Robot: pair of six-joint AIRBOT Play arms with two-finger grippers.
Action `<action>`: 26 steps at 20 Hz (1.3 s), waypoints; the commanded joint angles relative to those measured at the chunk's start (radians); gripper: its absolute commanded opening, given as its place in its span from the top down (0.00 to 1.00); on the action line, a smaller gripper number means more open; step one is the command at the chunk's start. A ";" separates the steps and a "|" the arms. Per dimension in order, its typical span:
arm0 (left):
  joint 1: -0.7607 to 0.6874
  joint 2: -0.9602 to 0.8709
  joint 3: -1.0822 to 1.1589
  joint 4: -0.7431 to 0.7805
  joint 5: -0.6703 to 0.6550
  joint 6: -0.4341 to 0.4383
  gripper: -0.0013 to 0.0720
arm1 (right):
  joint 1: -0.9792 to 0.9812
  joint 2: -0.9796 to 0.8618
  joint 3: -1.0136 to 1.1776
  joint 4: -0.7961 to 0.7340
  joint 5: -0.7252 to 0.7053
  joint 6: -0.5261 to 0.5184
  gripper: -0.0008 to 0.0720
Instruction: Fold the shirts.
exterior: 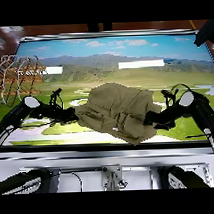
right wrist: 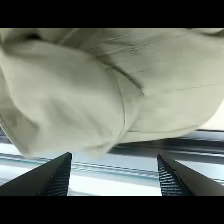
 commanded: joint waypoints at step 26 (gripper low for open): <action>0.039 0.044 1.050 -0.013 0.141 0.042 0.90 | -0.053 -0.012 1.057 -0.039 -0.295 0.067 0.88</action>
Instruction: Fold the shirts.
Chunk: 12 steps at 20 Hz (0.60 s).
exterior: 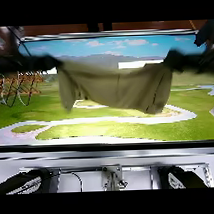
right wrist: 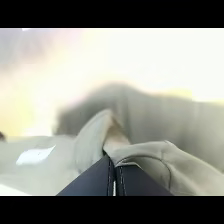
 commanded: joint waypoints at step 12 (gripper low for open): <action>-0.001 0.128 0.348 0.008 -0.427 -0.108 0.90 | -0.039 -0.240 0.541 0.020 0.371 -0.025 0.88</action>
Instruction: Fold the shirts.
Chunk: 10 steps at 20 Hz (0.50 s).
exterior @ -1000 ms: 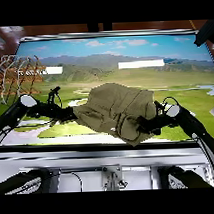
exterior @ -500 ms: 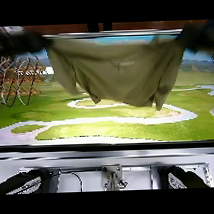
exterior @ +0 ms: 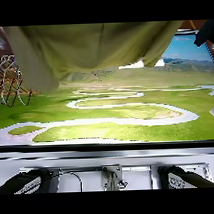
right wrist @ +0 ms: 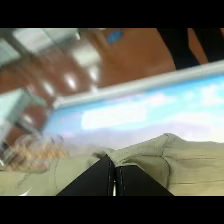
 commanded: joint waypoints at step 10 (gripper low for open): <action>-0.291 0.010 -0.731 0.014 -0.047 0.048 0.90 | -0.001 -0.008 -0.446 -0.300 0.468 -0.120 0.88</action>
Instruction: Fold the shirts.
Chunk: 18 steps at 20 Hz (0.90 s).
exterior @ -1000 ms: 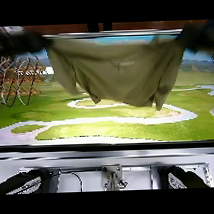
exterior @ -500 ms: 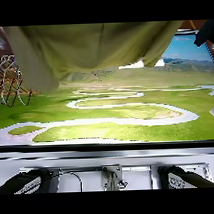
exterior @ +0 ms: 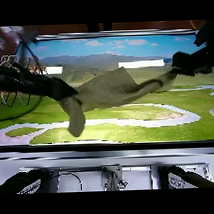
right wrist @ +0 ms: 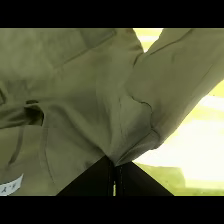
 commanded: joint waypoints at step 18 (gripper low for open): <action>-0.161 -0.023 -0.241 -0.161 0.148 0.092 0.90 | 0.013 0.005 -0.128 0.262 -0.440 -0.040 0.88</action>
